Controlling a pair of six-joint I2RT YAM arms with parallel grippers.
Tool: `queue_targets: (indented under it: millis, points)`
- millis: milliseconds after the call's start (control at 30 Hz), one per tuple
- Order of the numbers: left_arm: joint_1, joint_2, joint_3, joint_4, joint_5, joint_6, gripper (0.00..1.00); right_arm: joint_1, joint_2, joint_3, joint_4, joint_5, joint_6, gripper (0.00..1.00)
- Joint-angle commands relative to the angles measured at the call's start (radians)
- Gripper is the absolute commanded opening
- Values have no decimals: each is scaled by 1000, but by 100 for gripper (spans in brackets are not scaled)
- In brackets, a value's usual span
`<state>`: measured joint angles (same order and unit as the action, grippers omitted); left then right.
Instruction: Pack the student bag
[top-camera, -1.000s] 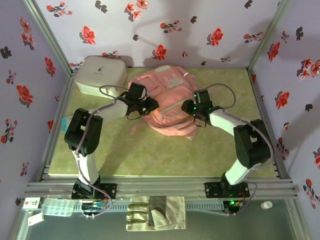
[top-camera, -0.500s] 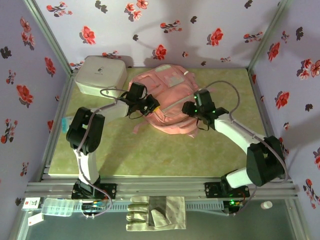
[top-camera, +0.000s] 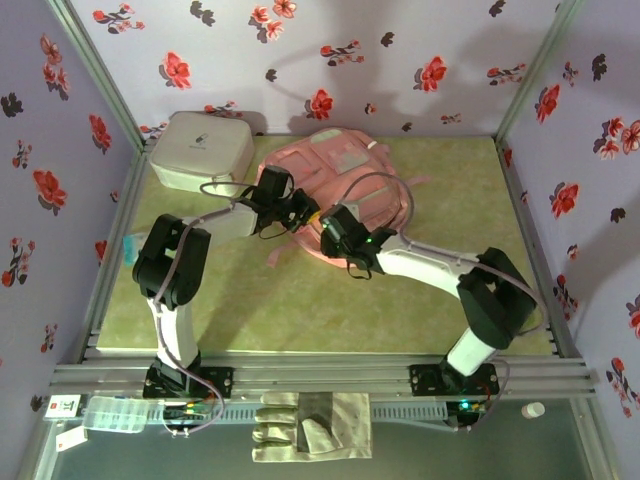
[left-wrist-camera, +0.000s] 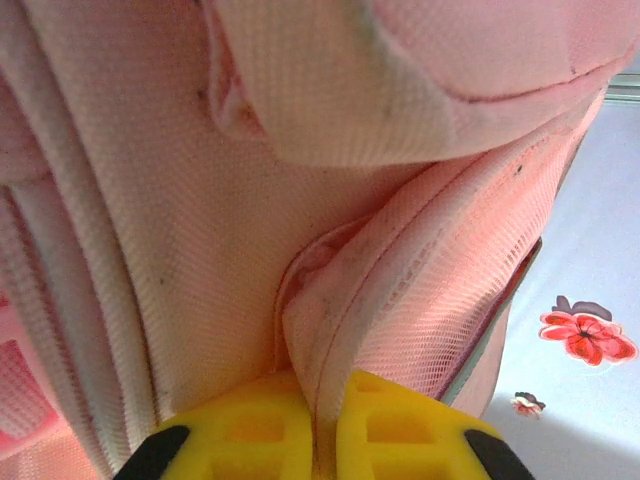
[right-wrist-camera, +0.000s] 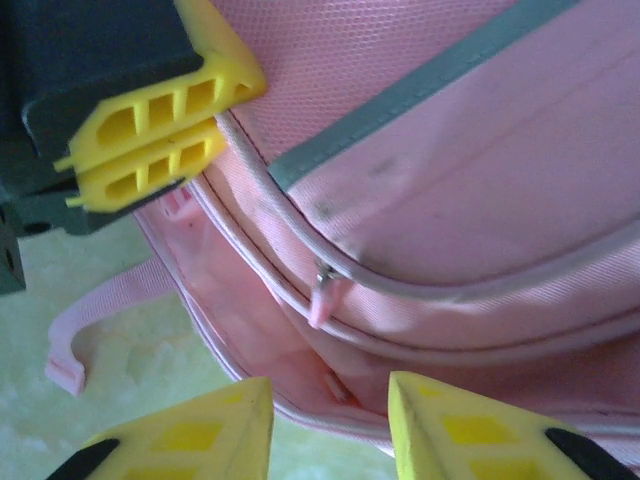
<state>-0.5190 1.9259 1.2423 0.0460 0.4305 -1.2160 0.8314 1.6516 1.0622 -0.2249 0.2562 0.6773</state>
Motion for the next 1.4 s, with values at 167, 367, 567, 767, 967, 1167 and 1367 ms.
queue_targets:
  millis: [167,367,567,767,967,1167,1367]
  points:
    - [-3,-23,-3,74,-19,-16,0,5,118,91,53,143,68,32]
    - [-3,-24,-4,75,-19,-19,0,5,187,139,33,155,70,28]
    - [-3,-22,-6,78,-18,-21,0,5,222,161,21,164,46,18]
    - [1,-22,-4,64,-25,-10,0,6,191,138,-17,204,-11,5]
    - [21,-25,5,11,-52,38,0,4,100,57,-84,232,-75,0]
    - [37,-9,24,-40,-59,95,0,-22,8,-24,-148,196,-134,0]
    - [36,8,55,-98,-58,168,0,-110,-51,-64,-183,164,-188,0]
